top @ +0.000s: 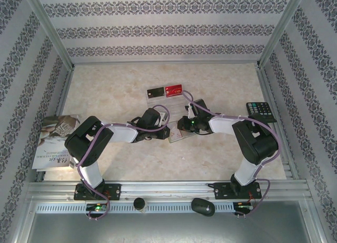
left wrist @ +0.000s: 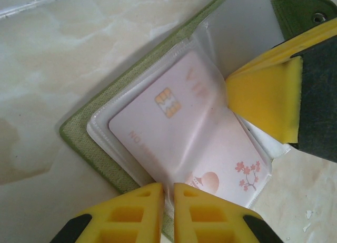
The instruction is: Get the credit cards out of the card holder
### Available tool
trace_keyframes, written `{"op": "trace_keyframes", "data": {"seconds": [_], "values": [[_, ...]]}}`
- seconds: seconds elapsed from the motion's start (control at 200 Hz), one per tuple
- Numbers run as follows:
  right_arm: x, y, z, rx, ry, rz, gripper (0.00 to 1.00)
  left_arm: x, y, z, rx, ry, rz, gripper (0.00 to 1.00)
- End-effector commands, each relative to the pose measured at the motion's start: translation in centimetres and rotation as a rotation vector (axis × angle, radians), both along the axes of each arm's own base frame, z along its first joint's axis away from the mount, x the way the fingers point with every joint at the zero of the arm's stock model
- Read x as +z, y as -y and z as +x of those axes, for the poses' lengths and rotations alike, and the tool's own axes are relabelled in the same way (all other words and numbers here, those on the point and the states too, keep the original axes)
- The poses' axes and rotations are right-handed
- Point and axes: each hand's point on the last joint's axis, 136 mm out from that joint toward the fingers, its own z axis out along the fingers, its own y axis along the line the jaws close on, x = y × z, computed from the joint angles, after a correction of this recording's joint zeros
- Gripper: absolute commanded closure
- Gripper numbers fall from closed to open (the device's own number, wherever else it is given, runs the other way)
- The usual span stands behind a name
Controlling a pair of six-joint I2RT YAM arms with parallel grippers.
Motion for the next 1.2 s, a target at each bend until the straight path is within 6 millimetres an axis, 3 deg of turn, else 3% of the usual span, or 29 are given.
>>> {"op": "trace_keyframes", "data": {"seconds": [0.0, 0.27, 0.6, 0.924, 1.194], "values": [[0.3, -0.5, 1.2, -0.029, -0.001, 0.043, 0.83, -5.7, -3.7, -3.4, 0.005, -0.166, 0.169, 0.87], [0.6, 0.4, 1.7, -0.147, 0.001, 0.093, 0.78, -5.7, -3.7, -3.4, 0.006, -0.166, 0.163, 0.87], [-0.2, 0.7, 1.7, -0.170, -0.036, 0.086, 0.79, -5.5, -3.6, -3.2, 0.008, -0.163, 0.158, 0.88], [-0.9, 0.1, 0.8, -0.131, -0.079, 0.105, 0.84, -5.5, -3.5, -3.2, 0.004, -0.163, 0.156, 0.87], [-0.4, -0.8, -0.2, -0.053, -0.060, 0.135, 0.84, -5.5, -3.6, -3.1, 0.005, -0.163, 0.159, 0.88]]}}
